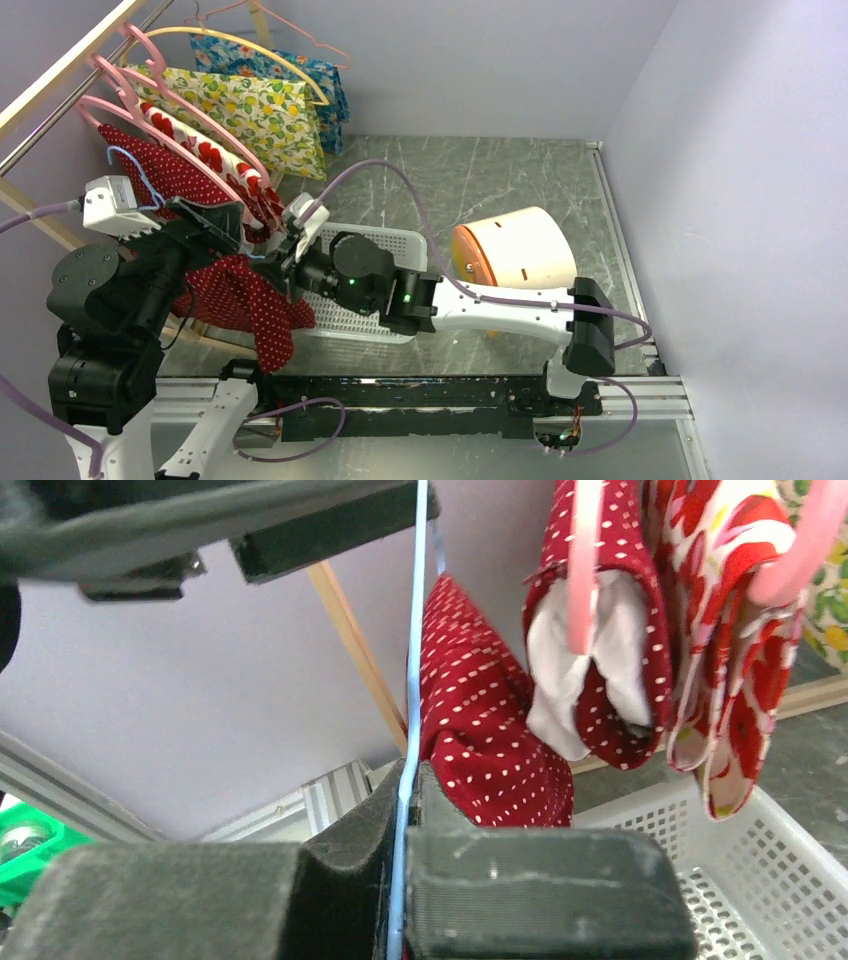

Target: Remove the skirt from the hanger

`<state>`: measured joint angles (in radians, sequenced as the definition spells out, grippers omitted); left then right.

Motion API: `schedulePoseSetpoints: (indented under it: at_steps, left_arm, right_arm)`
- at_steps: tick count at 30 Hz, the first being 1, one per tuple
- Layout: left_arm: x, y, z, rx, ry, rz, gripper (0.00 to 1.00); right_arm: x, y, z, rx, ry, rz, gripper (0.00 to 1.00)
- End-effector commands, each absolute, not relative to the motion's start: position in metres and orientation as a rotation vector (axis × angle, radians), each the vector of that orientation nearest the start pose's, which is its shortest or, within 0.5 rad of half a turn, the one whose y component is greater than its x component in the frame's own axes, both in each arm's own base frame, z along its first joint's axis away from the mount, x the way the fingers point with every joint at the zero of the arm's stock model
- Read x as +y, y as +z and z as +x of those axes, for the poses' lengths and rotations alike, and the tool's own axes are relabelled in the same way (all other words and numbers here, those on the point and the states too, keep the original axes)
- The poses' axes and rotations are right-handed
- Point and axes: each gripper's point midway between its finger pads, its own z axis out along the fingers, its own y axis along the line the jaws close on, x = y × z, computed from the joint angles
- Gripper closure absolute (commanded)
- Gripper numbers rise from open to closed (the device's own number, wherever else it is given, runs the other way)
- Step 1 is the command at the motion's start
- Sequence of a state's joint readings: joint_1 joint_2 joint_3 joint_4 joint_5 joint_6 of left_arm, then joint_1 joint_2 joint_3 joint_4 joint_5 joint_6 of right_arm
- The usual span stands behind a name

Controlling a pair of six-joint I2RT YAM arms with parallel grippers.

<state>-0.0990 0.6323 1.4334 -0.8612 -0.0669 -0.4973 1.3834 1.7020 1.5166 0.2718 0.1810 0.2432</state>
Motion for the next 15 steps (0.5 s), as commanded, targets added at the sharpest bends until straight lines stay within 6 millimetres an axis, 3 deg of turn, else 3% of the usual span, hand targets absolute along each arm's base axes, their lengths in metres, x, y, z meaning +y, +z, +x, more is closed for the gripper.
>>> schedulePoseSetpoints:
  at_steps: [1, 4, 7, 15]
  left_arm:
    - [-0.051, 0.461, 0.161, 1.554, -0.520, -0.219, 0.04]
    - [-0.053, 0.468, 0.157, 1.563, -0.522, -0.193, 0.02]
    - [-0.051, 0.462, 0.157, 1.589, -0.518, -0.229, 0.04]
    - [-0.062, 0.459, 0.168, 1.596, -0.589, -0.220, 0.14]
  right_arm:
    - [0.517, 0.410, 0.144, 1.366, 1.220, -0.643, 1.00]
    - [0.498, 0.404, 0.153, 1.376, 1.210, -0.637, 1.00]
    - [0.478, 0.399, 0.160, 1.379, 1.183, -0.640, 1.00]
    - [0.433, 0.403, 0.152, 1.303, 1.194, -0.660, 1.00]
